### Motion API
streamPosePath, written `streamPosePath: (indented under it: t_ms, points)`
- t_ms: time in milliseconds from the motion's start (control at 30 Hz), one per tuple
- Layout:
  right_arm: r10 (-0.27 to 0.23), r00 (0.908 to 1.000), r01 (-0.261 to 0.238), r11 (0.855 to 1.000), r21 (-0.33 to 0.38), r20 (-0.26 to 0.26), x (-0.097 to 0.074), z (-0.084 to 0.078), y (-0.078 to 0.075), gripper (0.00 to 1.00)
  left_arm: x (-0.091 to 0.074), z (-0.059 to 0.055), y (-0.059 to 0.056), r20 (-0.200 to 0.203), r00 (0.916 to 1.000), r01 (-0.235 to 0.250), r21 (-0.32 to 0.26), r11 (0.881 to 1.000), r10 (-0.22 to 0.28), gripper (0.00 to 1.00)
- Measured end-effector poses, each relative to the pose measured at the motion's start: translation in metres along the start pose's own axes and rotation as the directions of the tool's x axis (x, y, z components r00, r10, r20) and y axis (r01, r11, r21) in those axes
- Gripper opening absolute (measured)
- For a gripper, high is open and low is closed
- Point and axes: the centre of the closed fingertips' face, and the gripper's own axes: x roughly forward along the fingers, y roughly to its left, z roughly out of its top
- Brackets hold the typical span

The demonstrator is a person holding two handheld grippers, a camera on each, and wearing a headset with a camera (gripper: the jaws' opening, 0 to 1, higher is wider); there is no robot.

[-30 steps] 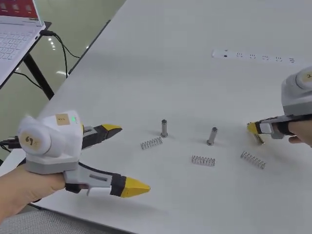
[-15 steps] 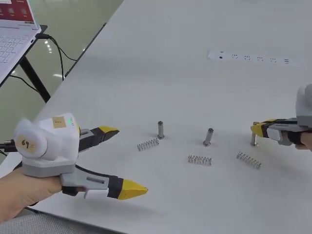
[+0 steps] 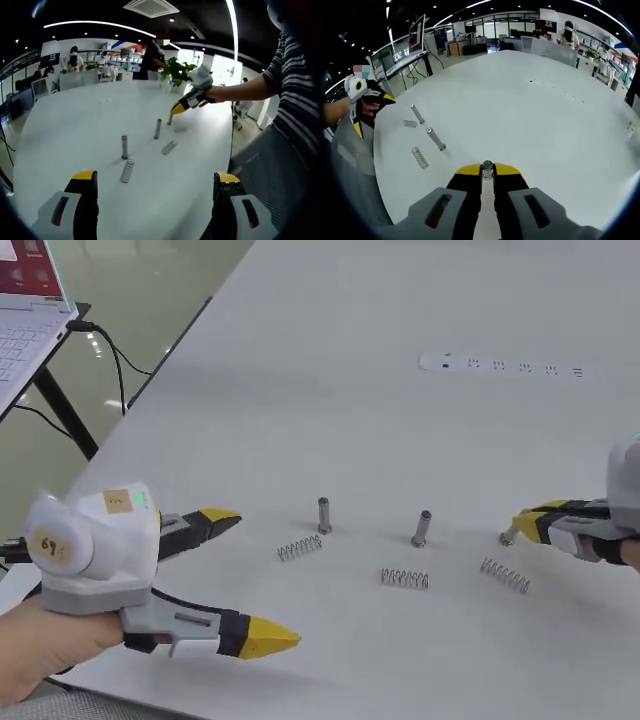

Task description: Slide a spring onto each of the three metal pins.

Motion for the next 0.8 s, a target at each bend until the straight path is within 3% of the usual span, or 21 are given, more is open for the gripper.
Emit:
streamPosePath:
  t_ms: [600,800]
  points:
    - [0.009,0.9999,-0.009,1.000,-0.022,-0.005,-0.0019,-0.0003,0.0023,0.06,-0.0010,0.0023,0.0020,0.010,0.9999,-0.009,0.003,1.000,0.009,0.94]
    - [0.005,1.0000,-0.005,1.000,-0.015,0.000,-0.0030,-0.0007,0.0007,0.13,-0.0011,0.0017,0.0020,0.010,0.9999,-0.010,0.001,1.000,0.010,0.94]
